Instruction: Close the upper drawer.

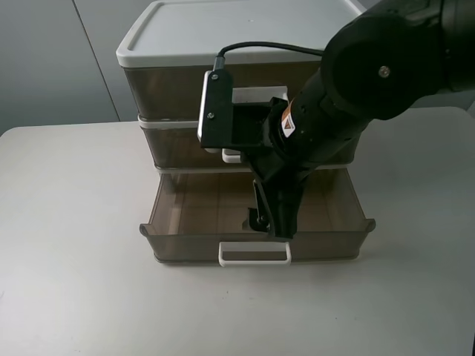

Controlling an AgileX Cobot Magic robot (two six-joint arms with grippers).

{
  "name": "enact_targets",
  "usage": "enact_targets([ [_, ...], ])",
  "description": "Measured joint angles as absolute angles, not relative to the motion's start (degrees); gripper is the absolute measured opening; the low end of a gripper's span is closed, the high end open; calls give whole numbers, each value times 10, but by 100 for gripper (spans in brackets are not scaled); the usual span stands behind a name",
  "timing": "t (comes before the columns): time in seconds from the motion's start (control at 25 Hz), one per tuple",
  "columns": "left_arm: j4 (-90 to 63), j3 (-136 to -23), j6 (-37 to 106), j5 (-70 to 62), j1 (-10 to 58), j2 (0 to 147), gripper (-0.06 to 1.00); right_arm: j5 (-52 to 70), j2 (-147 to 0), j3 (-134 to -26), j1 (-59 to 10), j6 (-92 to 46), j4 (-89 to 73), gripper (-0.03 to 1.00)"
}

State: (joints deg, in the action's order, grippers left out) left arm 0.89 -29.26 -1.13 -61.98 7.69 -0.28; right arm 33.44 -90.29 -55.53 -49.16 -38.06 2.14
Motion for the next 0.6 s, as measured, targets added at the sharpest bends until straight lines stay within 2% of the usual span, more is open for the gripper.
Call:
enact_targets([
  [0.28,9,-293,-11,-620,77,-3,74,379,-790,-555,-492,-355,-22,70],
  [0.6,9,-293,-11,-620,77,-3,74,535,-576,-554,-492,-222,0,70],
])
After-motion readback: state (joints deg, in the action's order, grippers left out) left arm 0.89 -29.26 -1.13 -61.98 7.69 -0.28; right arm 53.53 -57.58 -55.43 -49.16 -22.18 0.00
